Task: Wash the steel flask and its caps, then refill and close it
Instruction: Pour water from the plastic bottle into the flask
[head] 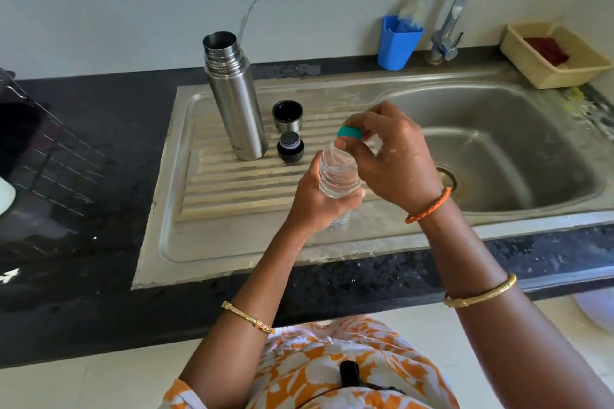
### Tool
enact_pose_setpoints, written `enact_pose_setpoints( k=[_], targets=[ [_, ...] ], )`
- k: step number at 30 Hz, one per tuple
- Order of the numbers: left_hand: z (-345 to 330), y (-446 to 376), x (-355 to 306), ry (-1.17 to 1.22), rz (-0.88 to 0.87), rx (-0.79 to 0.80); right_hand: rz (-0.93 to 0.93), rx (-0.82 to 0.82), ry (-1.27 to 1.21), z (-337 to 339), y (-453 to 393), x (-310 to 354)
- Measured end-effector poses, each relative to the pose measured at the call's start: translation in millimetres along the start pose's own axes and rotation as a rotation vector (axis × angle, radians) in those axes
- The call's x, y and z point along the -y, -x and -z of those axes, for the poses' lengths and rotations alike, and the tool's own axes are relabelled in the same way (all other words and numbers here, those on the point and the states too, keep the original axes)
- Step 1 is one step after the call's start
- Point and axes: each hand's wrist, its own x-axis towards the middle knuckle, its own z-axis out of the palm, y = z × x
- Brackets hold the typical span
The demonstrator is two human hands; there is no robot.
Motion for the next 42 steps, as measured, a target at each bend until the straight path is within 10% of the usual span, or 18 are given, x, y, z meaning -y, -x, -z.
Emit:
enact_pose_setpoints(
  k=[6,15,23,30,36,42],
  targets=[
    [0,6,-3,0.011,-0.02,-0.013,-0.151,0.407,-0.396,29,-7,-9],
    [-1,3,-2,0.028,-0.012,-0.001,-0.071,0.013,0.049,13,-2,7],
    [-1,3,-5,0.027,-0.006,-0.011,-0.166,0.375,-0.109,29,-7,10],
    [1,2,-4,0.014,-0.008,0.004,-0.12,0.152,0.206,18,-11,12],
    [2,2,-1,0.012,0.013,0.014,-0.052,0.359,0.033,37,-30,12],
    [2,2,-1,0.054,0.005,0.02,-0.229,0.138,-0.269,42,-10,-35]
  ],
)
